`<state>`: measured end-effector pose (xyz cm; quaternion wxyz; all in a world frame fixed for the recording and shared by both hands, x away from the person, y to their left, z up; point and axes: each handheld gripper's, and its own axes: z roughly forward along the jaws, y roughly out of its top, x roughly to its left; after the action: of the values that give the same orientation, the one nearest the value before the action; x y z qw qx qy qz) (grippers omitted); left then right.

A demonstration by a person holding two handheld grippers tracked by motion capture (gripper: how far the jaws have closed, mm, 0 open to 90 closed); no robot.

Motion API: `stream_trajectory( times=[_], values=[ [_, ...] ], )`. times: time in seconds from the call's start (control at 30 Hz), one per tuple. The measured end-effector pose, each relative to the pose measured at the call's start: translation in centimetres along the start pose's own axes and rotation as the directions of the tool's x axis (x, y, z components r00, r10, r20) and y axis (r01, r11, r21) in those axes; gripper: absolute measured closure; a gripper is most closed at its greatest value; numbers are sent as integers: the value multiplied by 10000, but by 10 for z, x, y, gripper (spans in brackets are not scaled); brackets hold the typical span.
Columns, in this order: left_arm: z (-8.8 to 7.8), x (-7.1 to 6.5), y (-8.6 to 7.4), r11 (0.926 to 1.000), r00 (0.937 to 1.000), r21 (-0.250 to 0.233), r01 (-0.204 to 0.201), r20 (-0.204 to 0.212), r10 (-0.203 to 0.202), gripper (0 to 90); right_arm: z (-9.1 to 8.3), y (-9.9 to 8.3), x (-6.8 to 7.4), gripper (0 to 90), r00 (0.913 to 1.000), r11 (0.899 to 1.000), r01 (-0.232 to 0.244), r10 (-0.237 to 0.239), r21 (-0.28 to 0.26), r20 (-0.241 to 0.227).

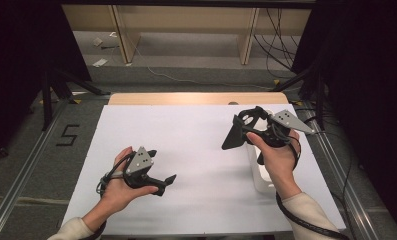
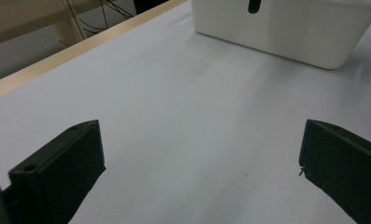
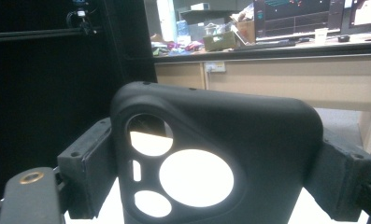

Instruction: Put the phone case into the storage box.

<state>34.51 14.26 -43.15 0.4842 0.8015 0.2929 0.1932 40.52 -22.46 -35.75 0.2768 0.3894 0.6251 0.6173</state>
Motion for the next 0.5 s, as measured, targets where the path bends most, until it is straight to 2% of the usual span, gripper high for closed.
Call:
stream_trajectory(
  times=[0.5],
  values=[
    [0,0,0,10000,10000,-3,5,25,-5,0,0,0,-3,156,9999,10000,34,-34,7,125]
  ],
)
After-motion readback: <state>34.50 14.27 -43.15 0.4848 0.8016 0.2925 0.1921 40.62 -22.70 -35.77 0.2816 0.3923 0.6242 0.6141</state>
